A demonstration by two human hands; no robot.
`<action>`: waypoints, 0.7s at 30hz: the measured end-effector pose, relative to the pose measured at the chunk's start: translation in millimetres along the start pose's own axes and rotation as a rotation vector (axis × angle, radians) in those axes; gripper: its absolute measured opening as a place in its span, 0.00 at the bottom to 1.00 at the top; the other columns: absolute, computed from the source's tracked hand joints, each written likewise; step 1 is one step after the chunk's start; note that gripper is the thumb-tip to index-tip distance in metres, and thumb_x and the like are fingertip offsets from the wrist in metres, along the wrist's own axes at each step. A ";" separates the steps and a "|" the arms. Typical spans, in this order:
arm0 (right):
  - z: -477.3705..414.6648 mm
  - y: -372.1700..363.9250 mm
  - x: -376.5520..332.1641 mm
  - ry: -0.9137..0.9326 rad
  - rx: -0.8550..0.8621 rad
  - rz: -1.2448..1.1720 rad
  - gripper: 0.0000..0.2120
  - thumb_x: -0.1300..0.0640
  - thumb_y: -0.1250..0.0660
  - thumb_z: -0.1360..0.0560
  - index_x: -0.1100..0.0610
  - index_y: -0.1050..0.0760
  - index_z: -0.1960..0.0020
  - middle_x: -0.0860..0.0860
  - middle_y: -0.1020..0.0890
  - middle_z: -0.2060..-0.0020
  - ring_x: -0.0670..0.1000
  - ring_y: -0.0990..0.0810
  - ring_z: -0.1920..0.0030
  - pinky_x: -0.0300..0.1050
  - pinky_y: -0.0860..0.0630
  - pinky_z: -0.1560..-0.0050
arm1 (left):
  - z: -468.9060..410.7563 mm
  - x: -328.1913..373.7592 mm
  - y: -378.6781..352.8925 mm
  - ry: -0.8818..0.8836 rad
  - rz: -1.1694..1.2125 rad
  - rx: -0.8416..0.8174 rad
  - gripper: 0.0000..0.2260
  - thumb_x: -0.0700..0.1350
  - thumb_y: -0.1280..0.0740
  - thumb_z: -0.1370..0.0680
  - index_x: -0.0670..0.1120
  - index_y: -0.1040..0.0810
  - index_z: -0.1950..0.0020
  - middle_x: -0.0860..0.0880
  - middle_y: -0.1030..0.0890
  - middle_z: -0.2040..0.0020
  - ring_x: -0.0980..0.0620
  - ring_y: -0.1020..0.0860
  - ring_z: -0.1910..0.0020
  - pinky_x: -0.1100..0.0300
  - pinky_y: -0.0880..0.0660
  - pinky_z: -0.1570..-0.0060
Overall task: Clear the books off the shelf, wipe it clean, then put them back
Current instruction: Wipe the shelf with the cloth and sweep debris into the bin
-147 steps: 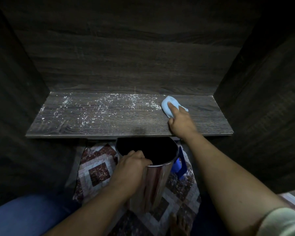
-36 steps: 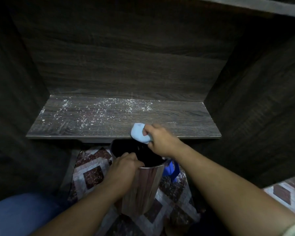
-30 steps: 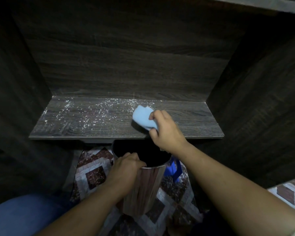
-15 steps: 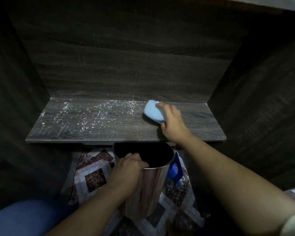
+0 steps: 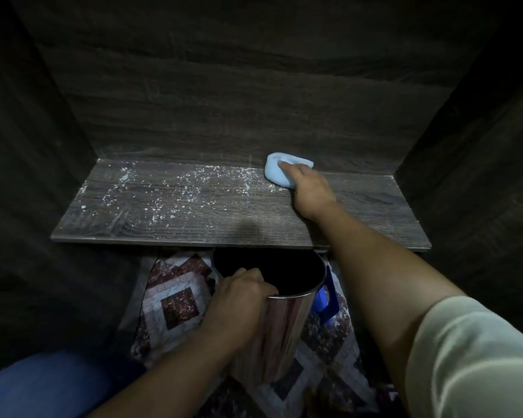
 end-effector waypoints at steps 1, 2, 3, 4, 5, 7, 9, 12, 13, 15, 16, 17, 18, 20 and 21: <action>-0.3 -1.3 2.0 -0.020 -0.038 -0.017 0.33 0.66 0.40 0.26 0.46 0.40 0.24 0.54 0.34 0.28 0.59 0.34 0.31 0.51 0.37 0.31 | 0.4 0.3 0.2 0.001 0.002 0.006 0.18 0.53 0.43 0.27 0.53 0.18 0.44 0.51 0.24 0.51 0.50 0.28 0.48 0.58 0.29 0.50; -0.4 -1.7 3.6 -0.043 -0.060 -0.050 0.35 0.67 0.39 0.27 0.46 0.39 0.25 0.55 0.34 0.28 0.59 0.34 0.31 0.50 0.38 0.30 | 0.9 0.4 0.0 -0.002 0.002 0.016 0.16 0.51 0.41 0.26 0.53 0.18 0.44 0.51 0.24 0.51 0.50 0.28 0.49 0.57 0.29 0.50; 0.8 -0.9 3.6 -0.057 -0.071 -0.080 0.35 0.68 0.39 0.28 0.46 0.38 0.25 0.56 0.33 0.29 0.59 0.34 0.31 0.49 0.37 0.31 | 1.3 0.7 0.2 -0.009 0.002 0.031 0.14 0.50 0.39 0.25 0.53 0.18 0.44 0.51 0.24 0.51 0.49 0.28 0.49 0.57 0.29 0.51; 3.4 -0.1 2.9 -0.060 -0.072 -0.102 0.34 0.68 0.39 0.28 0.48 0.37 0.26 0.57 0.31 0.31 0.60 0.34 0.32 0.48 0.37 0.32 | 2.0 1.2 0.3 -0.018 0.001 0.044 0.13 0.49 0.37 0.25 0.53 0.18 0.44 0.51 0.24 0.51 0.49 0.28 0.49 0.56 0.29 0.51; 7.3 0.9 1.2 -0.060 -0.073 -0.111 0.33 0.69 0.38 0.28 0.49 0.35 0.27 0.58 0.30 0.32 0.60 0.33 0.32 0.47 0.37 0.33 | 2.3 1.6 0.4 -0.026 -0.008 0.048 0.11 0.49 0.35 0.25 0.53 0.18 0.44 0.51 0.24 0.51 0.50 0.28 0.49 0.56 0.29 0.50; 18.2 1.2 -1.9 -0.056 -0.062 -0.132 0.31 0.69 0.38 0.29 0.51 0.33 0.28 0.59 0.29 0.33 0.61 0.32 0.34 0.45 0.37 0.35 | 2.9 1.6 0.6 -0.021 -0.024 0.034 0.11 0.49 0.33 0.24 0.53 0.18 0.43 0.51 0.25 0.51 0.50 0.28 0.48 0.57 0.29 0.50; 30.5 2.3 -4.6 -0.061 -0.046 -0.161 0.30 0.69 0.39 0.29 0.52 0.31 0.29 0.59 0.28 0.34 0.60 0.31 0.35 0.44 0.37 0.37 | 3.9 2.3 2.1 -0.016 -0.032 0.032 0.11 0.49 0.32 0.25 0.53 0.18 0.44 0.51 0.25 0.51 0.49 0.28 0.48 0.57 0.29 0.50; 48.3 4.1 -8.7 -0.069 -0.062 -0.160 0.29 0.69 0.40 0.28 0.52 0.31 0.29 0.59 0.28 0.34 0.60 0.32 0.35 0.43 0.37 0.38 | 6.3 3.0 5.1 -0.003 -0.042 0.020 0.13 0.48 0.31 0.26 0.54 0.19 0.42 0.50 0.25 0.51 0.49 0.28 0.48 0.58 0.30 0.50; 51.7 2.6 -8.8 -0.071 -0.073 -0.163 0.29 0.69 0.40 0.28 0.52 0.32 0.29 0.58 0.28 0.33 0.60 0.32 0.35 0.43 0.37 0.38 | 5.7 1.5 4.9 0.005 -0.042 0.016 0.13 0.48 0.31 0.26 0.54 0.19 0.41 0.50 0.25 0.50 0.49 0.28 0.47 0.58 0.30 0.50; 62.7 4.0 -10.9 -0.067 -0.089 -0.171 0.30 0.69 0.39 0.28 0.52 0.31 0.29 0.58 0.29 0.33 0.60 0.32 0.34 0.43 0.37 0.38 | 7.1 0.3 6.5 0.012 -0.048 0.014 0.14 0.47 0.31 0.25 0.54 0.19 0.40 0.50 0.24 0.50 0.49 0.28 0.47 0.58 0.29 0.49; 69.4 5.9 -12.3 -0.067 -0.103 -0.174 0.30 0.69 0.39 0.28 0.52 0.32 0.29 0.58 0.29 0.32 0.60 0.32 0.34 0.43 0.37 0.37 | 8.4 0.6 8.0 0.012 -0.056 0.012 0.14 0.46 0.32 0.25 0.54 0.19 0.40 0.49 0.24 0.49 0.48 0.28 0.47 0.57 0.28 0.49; 75.4 7.2 -13.5 -0.068 -0.127 -0.176 0.30 0.70 0.39 0.28 0.52 0.32 0.28 0.58 0.29 0.32 0.60 0.33 0.33 0.43 0.37 0.36 | 9.4 1.1 9.1 0.014 -0.061 0.012 0.14 0.45 0.33 0.25 0.54 0.19 0.40 0.49 0.24 0.49 0.48 0.28 0.47 0.58 0.28 0.49; 81.7 9.2 -14.8 -0.066 -0.155 -0.175 0.30 0.70 0.39 0.28 0.51 0.32 0.28 0.58 0.30 0.32 0.59 0.33 0.33 0.43 0.38 0.35 | 10.8 2.7 11.3 0.013 -0.068 0.012 0.14 0.45 0.33 0.24 0.54 0.19 0.40 0.49 0.24 0.49 0.48 0.28 0.46 0.58 0.29 0.49; 91.2 11.8 -17.6 -0.054 -0.236 -0.162 0.30 0.70 0.39 0.27 0.50 0.33 0.27 0.57 0.31 0.31 0.58 0.33 0.32 0.42 0.38 0.35 | 12.9 6.1 15.3 0.012 -0.084 0.017 0.14 0.45 0.34 0.24 0.54 0.20 0.39 0.49 0.25 0.48 0.48 0.28 0.45 0.58 0.29 0.48; 93.4 12.5 -19.0 -0.042 -0.275 -0.166 0.30 0.69 0.39 0.26 0.49 0.33 0.27 0.56 0.31 0.31 0.57 0.32 0.32 0.42 0.37 0.36 | 13.5 8.1 16.7 0.011 -0.093 0.017 0.14 0.44 0.34 0.24 0.55 0.20 0.39 0.49 0.25 0.48 0.47 0.29 0.45 0.58 0.29 0.48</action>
Point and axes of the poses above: each hand's wrist, its own z-axis away from the middle knuckle, its own y-axis out of the back of the hand, x = y × z, the point moved 4 cm from there along -z, towards the middle knuckle
